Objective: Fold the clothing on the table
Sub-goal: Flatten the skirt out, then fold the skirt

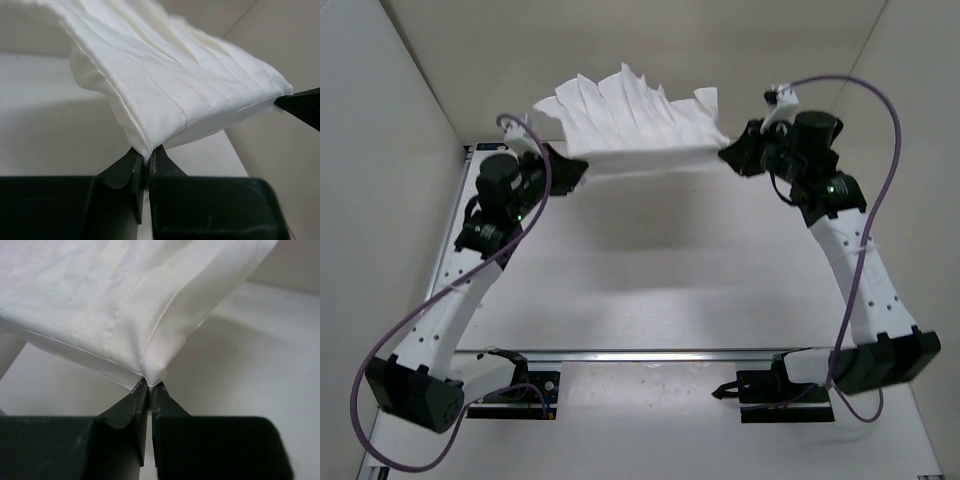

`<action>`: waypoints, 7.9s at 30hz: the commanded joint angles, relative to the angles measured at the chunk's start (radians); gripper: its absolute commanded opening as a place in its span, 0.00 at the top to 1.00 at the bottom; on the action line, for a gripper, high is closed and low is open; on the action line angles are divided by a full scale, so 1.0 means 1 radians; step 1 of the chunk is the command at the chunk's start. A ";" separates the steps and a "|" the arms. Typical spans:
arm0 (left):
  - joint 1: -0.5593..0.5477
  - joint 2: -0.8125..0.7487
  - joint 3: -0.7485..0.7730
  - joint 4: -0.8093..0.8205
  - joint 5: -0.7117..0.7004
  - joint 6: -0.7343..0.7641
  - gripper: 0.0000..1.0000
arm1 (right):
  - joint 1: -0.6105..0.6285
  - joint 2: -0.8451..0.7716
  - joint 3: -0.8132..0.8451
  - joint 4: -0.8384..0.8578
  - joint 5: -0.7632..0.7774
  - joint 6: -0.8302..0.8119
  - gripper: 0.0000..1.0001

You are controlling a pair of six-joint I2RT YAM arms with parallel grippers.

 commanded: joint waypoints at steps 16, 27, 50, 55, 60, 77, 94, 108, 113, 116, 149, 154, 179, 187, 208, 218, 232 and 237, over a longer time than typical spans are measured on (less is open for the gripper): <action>0.069 -0.530 -0.723 -0.486 0.003 -0.033 1.00 | 0.042 -0.456 -0.897 -0.025 0.098 0.156 1.00; 0.064 -0.195 -0.570 -0.256 0.091 0.018 1.00 | -0.033 -0.224 -0.731 0.152 0.026 0.101 1.00; 0.076 0.094 -0.309 -0.276 -0.021 0.118 1.00 | -0.017 -0.183 -0.597 0.112 0.244 -0.023 1.00; -0.022 -0.123 -0.544 -0.307 -0.045 0.001 1.00 | 0.069 -0.324 -0.859 0.080 0.200 0.101 1.00; 0.030 -0.266 -0.551 -0.458 -0.030 -0.053 1.00 | 0.134 -0.383 -0.855 0.070 0.200 0.155 1.00; 0.133 0.644 0.148 -0.455 0.062 0.039 0.31 | -0.050 0.407 -0.231 0.130 -0.010 0.051 1.00; 0.118 0.418 -0.035 -0.089 0.235 -0.002 0.81 | -0.104 0.328 -0.260 0.283 -0.121 0.078 0.77; 0.033 0.591 -0.212 0.057 0.183 -0.159 1.00 | -0.009 0.540 -0.336 0.406 -0.345 0.175 1.00; 0.099 0.602 -0.224 -0.054 0.131 -0.116 1.00 | -0.007 0.613 -0.315 0.348 -0.288 0.147 1.00; 0.133 0.599 -0.223 -0.097 0.117 -0.090 1.00 | -0.041 0.623 -0.322 0.339 -0.267 0.144 1.00; -0.017 0.787 -0.159 0.531 -0.061 -0.354 1.00 | 0.044 0.827 0.024 0.271 -0.184 0.153 1.00; 0.009 0.795 -0.131 0.384 -0.138 -0.300 1.00 | -0.010 0.820 -0.019 0.264 -0.133 0.140 1.00; 0.052 0.533 -0.111 0.063 -0.020 -0.017 1.00 | -0.194 0.246 -0.528 0.152 -0.067 0.064 0.21; -0.025 0.537 -0.168 0.230 0.135 -0.024 1.00 | -0.234 0.319 -0.608 0.251 -0.124 0.043 0.12; -0.046 0.783 -0.123 0.085 -0.052 -0.103 1.00 | -0.201 0.584 -0.390 0.218 -0.110 0.026 0.44; -0.089 0.895 0.000 -0.089 -0.018 -0.076 1.00 | -0.199 0.578 -0.315 0.190 -0.175 0.064 1.00; -0.224 0.873 -0.034 -0.017 0.039 -0.206 1.00 | 0.034 0.409 -0.068 0.175 -0.170 0.138 1.00; -0.214 0.873 -0.057 0.032 0.051 -0.332 1.00 | 0.152 0.410 -0.055 0.181 -0.167 0.173 1.00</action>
